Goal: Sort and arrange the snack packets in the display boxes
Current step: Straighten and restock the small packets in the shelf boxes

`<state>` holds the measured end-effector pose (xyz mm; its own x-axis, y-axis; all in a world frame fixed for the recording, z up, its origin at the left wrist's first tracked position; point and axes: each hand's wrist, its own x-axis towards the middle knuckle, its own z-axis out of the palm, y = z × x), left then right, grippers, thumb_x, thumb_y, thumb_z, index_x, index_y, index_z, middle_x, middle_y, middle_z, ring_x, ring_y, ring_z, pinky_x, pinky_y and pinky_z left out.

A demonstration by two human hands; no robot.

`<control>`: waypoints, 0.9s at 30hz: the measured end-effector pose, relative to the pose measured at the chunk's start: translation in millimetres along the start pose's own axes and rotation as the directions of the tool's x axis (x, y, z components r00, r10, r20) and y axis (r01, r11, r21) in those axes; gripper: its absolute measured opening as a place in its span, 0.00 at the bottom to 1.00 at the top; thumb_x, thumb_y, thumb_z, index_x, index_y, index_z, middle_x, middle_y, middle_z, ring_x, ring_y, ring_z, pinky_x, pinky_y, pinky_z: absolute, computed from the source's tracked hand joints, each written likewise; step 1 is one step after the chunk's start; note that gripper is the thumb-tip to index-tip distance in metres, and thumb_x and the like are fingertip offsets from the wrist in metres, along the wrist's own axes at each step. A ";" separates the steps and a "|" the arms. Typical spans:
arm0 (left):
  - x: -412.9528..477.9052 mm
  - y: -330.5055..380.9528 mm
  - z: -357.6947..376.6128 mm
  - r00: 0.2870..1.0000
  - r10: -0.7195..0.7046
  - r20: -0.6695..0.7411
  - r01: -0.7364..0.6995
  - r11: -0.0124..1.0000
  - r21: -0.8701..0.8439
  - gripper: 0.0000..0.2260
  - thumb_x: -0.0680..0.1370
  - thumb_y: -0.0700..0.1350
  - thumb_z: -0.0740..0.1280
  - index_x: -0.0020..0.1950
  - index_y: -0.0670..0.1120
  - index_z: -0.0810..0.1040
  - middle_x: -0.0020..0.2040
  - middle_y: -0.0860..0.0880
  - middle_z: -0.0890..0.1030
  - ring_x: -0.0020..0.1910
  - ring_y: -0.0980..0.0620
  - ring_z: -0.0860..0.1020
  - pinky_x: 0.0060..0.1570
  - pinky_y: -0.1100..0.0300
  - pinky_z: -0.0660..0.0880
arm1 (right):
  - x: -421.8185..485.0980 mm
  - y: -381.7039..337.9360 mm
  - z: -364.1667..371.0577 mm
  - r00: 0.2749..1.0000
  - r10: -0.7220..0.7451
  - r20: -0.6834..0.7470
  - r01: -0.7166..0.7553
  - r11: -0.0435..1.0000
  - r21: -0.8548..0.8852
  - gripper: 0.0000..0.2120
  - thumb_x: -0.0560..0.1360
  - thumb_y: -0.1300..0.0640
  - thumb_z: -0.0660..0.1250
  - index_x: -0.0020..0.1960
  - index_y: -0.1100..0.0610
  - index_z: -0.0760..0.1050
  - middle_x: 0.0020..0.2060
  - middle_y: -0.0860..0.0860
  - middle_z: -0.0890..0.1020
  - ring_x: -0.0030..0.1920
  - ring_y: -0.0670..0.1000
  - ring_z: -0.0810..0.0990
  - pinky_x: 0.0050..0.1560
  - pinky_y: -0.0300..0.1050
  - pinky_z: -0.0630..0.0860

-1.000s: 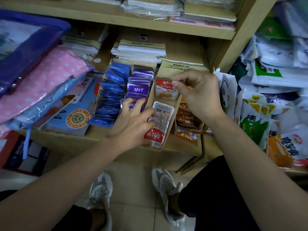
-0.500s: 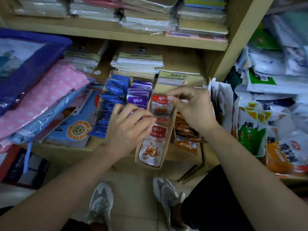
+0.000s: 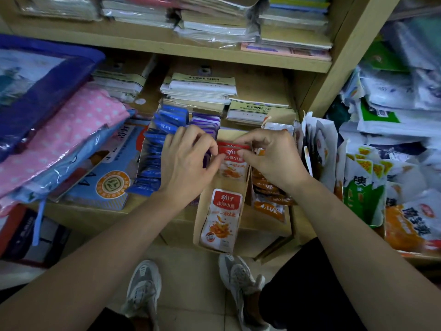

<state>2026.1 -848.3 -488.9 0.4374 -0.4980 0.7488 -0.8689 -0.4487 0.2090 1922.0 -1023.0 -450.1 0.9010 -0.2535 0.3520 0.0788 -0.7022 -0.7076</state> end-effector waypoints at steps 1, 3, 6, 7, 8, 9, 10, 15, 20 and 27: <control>-2.2 0.1 -3.3 0.998 0.056 0.018 -0.055 0.998 -0.026 0.10 0.75 0.51 0.75 0.43 0.47 0.78 0.44 0.48 0.78 0.46 0.48 0.75 0.47 0.57 0.67 | -0.4 0.5 -0.4 1.000 -0.007 -0.023 0.007 1.000 0.001 0.10 0.75 0.62 0.75 0.55 0.54 0.84 0.49 0.46 0.86 0.51 0.41 0.84 0.54 0.44 0.82; -9.8 0.6 -13.0 0.969 0.222 0.111 -0.214 0.974 -0.077 0.09 0.75 0.52 0.74 0.45 0.47 0.81 0.44 0.51 0.81 0.47 0.49 0.75 0.47 0.56 0.65 | -1.8 0.2 -1.2 0.998 -0.017 -0.064 0.018 1.000 0.022 0.09 0.75 0.63 0.74 0.54 0.56 0.85 0.49 0.47 0.86 0.50 0.42 0.84 0.53 0.43 0.82; -27.8 5.2 -26.2 0.868 0.330 0.372 -0.356 0.934 0.003 0.19 0.72 0.62 0.72 0.56 0.52 0.84 0.55 0.55 0.83 0.60 0.47 0.73 0.59 0.47 0.63 | -5.1 -0.8 -0.6 0.993 -0.028 -0.116 0.032 0.999 0.040 0.08 0.75 0.62 0.74 0.53 0.57 0.85 0.49 0.48 0.87 0.50 0.42 0.85 0.51 0.41 0.82; -31.4 7.2 -27.3 0.831 0.285 0.478 -0.352 0.934 0.056 0.23 0.71 0.66 0.71 0.59 0.54 0.83 0.59 0.57 0.82 0.65 0.46 0.69 0.63 0.42 0.60 | -6.0 -1.7 0.2 0.992 -0.031 -0.124 0.036 0.999 0.038 0.08 0.75 0.62 0.74 0.54 0.58 0.85 0.49 0.48 0.87 0.50 0.42 0.85 0.51 0.39 0.82; -32.7 9.4 -26.6 0.789 0.217 0.575 -0.337 0.935 0.108 0.27 0.69 0.69 0.70 0.63 0.55 0.81 0.63 0.57 0.80 0.70 0.44 0.65 0.65 0.38 0.58 | -6.9 -2.8 1.2 0.991 -0.035 -0.129 0.040 0.999 0.033 0.08 0.75 0.61 0.74 0.54 0.58 0.85 0.49 0.48 0.87 0.51 0.42 0.84 0.51 0.38 0.82; -32.6 11.9 -24.8 0.748 0.155 0.645 -0.321 0.936 0.147 0.31 0.68 0.70 0.69 0.65 0.56 0.79 0.66 0.58 0.78 0.73 0.42 0.62 0.67 0.35 0.56 | -7.5 -3.7 2.5 0.990 -0.038 -0.133 0.042 0.999 0.029 0.08 0.75 0.61 0.74 0.54 0.58 0.85 0.49 0.49 0.87 0.51 0.42 0.84 0.52 0.38 0.81; -31.5 14.5 -23.1 0.718 0.117 0.686 -0.313 0.934 0.169 0.33 0.67 0.71 0.68 0.68 0.57 0.77 0.68 0.58 0.77 0.75 0.41 0.60 0.67 0.34 0.55 | -8.1 -4.6 3.8 0.990 -0.033 -0.136 0.038 0.999 0.031 0.08 0.75 0.61 0.75 0.55 0.58 0.85 0.50 0.49 0.87 0.52 0.42 0.84 0.52 0.37 0.81; -30.3 22.0 -19.0 0.717 0.083 0.692 -0.358 0.895 0.264 0.37 0.69 0.68 0.69 0.74 0.53 0.70 0.70 0.53 0.76 0.76 0.41 0.59 0.69 0.34 0.53 | -8.3 -6.3 6.0 0.989 0.034 -0.142 -0.021 0.995 0.094 0.08 0.75 0.62 0.75 0.54 0.57 0.85 0.50 0.48 0.86 0.52 0.41 0.84 0.52 0.37 0.81; -30.6 17.2 -11.8 0.709 0.097 0.699 -0.272 0.951 0.145 0.24 0.72 0.62 0.72 0.67 0.57 0.77 0.66 0.58 0.78 0.72 0.45 0.61 0.68 0.37 0.50 | -9.0 -4.3 6.9 0.991 0.058 -0.118 -0.044 0.992 0.118 0.08 0.75 0.62 0.74 0.54 0.57 0.85 0.50 0.48 0.86 0.51 0.41 0.85 0.51 0.37 0.82; -31.5 7.1 -14.4 0.824 0.112 0.556 -0.132 0.991 -0.003 0.06 0.72 0.51 0.77 0.47 0.56 0.85 0.48 0.60 0.82 0.59 0.49 0.67 0.59 0.47 0.55 | -9.2 -3.1 7.4 0.992 0.030 -0.121 -0.015 0.992 0.122 0.07 0.76 0.62 0.73 0.54 0.58 0.85 0.49 0.48 0.86 0.51 0.40 0.84 0.50 0.34 0.81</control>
<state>2002.8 -825.1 -502.0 0.3922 -0.8728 0.2904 -0.9198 -0.3766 0.1103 1916.7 -1013.7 -455.7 0.8448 -0.3528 0.4023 0.1171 -0.6117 -0.7824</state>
